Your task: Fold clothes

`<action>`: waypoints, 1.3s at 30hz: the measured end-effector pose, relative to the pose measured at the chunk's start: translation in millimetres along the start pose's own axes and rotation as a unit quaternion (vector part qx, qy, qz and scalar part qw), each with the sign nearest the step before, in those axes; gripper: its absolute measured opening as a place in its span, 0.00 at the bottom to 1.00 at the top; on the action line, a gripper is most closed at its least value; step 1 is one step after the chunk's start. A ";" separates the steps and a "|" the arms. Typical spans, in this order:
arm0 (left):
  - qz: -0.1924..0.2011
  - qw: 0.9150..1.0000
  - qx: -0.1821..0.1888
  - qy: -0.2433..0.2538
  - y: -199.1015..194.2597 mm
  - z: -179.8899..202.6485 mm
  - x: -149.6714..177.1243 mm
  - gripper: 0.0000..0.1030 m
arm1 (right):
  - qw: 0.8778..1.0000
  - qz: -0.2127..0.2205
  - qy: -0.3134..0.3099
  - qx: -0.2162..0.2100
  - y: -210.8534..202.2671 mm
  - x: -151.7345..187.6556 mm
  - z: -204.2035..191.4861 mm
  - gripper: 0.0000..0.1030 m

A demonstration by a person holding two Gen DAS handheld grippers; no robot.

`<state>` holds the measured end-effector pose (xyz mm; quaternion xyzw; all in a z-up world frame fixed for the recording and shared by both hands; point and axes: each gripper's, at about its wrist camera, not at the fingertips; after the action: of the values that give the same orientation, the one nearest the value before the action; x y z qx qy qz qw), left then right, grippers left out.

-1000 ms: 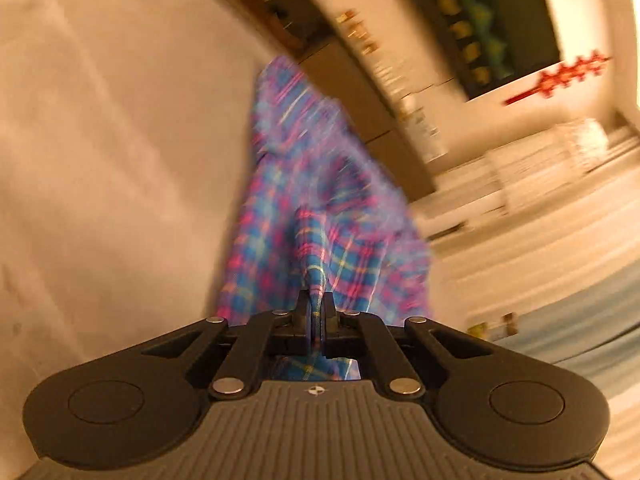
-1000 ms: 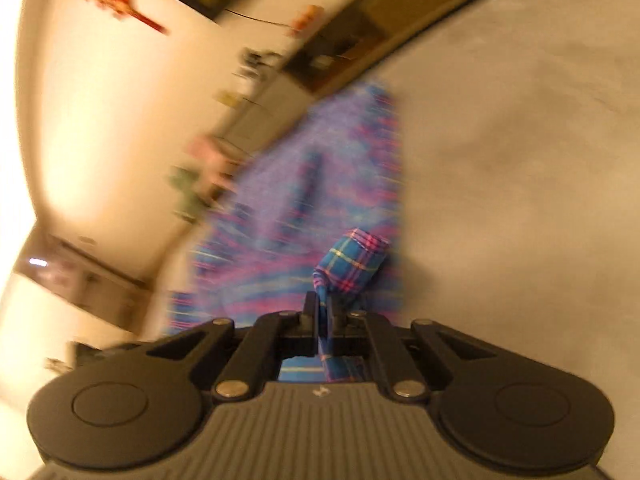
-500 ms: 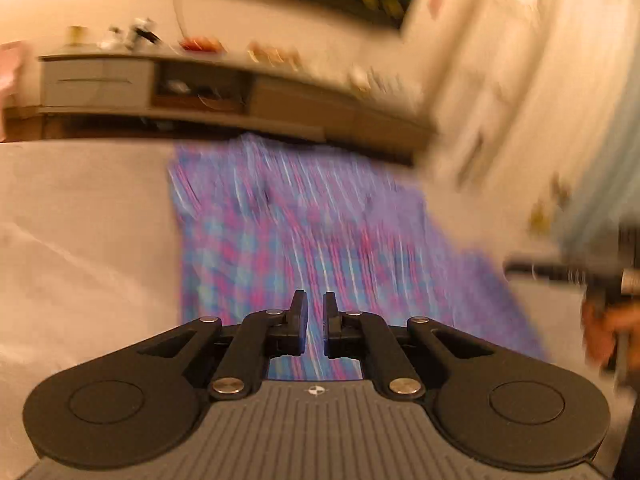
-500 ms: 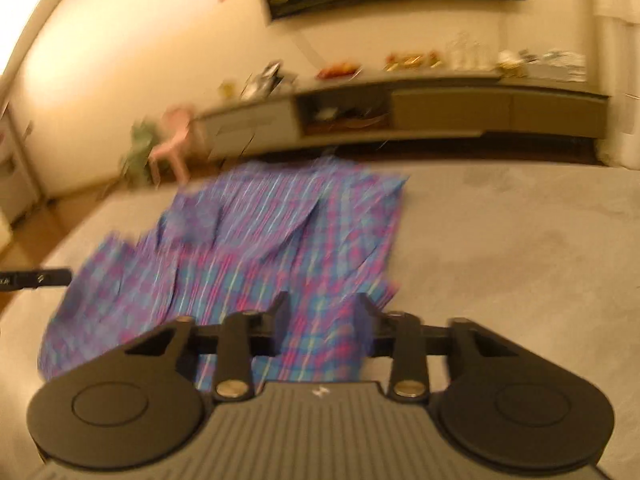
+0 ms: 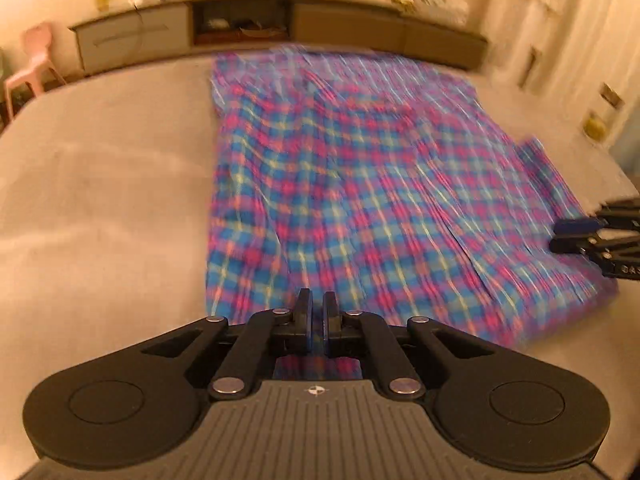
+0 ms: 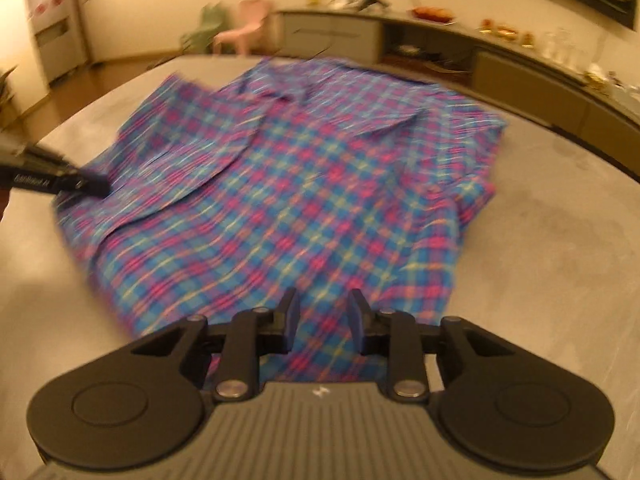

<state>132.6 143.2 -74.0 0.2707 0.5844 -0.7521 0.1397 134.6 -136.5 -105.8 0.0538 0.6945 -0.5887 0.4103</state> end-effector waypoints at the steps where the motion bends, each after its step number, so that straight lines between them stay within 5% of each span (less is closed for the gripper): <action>1: -0.004 1.000 -0.002 0.012 -8.5 2.7 5.3 0.05 | 1.000 -0.007 -0.012 -0.012 -5.3 2.1 -4.4 0.27; 4: 0.049 0.998 -0.015 0.041 -36.2 11.5 2.2 0.05 | 0.999 -0.025 -0.029 -0.039 -18.6 -0.2 -12.3 0.25; 7: 0.114 0.993 -0.002 0.033 -49.2 14.2 -16.6 0.05 | 1.000 0.019 -0.004 -0.021 -33.7 -11.9 -1.9 0.27; 10: 0.106 0.994 0.004 0.028 -27.5 11.3 -29.1 0.05 | 0.998 0.036 0.034 0.032 -15.5 -22.2 25.4 0.28; 12: 0.076 0.996 -0.031 0.028 -5.2 6.8 -29.8 0.05 | 0.996 0.016 0.068 0.049 8.5 -15.1 45.5 0.28; 16: 0.085 0.993 -0.079 0.004 10.6 -22.1 -19.9 0.10 | 0.993 0.044 0.105 0.028 -10.8 -13.8 66.5 0.28; 18: 0.097 0.991 -0.088 0.005 5.3 -23.9 -23.8 0.09 | 0.991 0.054 0.119 0.011 -26.3 -19.1 74.2 0.39; 20: 0.112 0.990 -0.080 0.008 -2.7 -21.4 -29.3 0.09 | 0.989 0.079 0.122 0.009 -37.5 -37.2 80.9 0.60; 22: 0.128 0.991 -0.044 0.015 -12.7 -13.3 -35.7 0.09 | 0.989 0.093 0.117 0.011 -40.0 -64.8 92.3 0.60; 26: 0.116 0.993 -0.006 0.034 -7.1 3.4 -44.3 0.10 | 0.992 0.075 0.099 0.034 4.0 -140.6 119.7 0.62; 30: 0.107 0.992 -0.035 0.051 8.5 2.7 -50.1 0.10 | 0.992 0.037 0.105 0.056 78.4 -211.4 151.1 0.64; 34: 0.097 0.994 -0.030 0.043 9.0 -13.3 -56.3 0.10 | 0.986 0.007 0.154 0.059 149.0 -232.5 173.1 0.73; 37: 0.083 0.995 -0.024 0.049 17.5 -18.1 -58.1 0.10 | 0.982 -0.020 0.177 0.055 181.5 -223.3 179.5 0.66; 39: 0.077 0.995 -0.025 0.057 24.6 -18.5 -58.1 0.10 | 0.984 -0.027 0.166 0.053 185.7 -218.7 173.7 0.34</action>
<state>197.4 147.8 -63.8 0.3540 0.5874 -0.7075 0.1704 469.9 -141.0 -105.8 0.1540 0.7219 -0.6183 0.2699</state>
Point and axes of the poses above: each gripper's, at about its wrist camera, not at the fingertips, and y roughly the way its jaws point, z to its right, x to its underside, and after that the axes turned 7 degrees about -y, right-handed
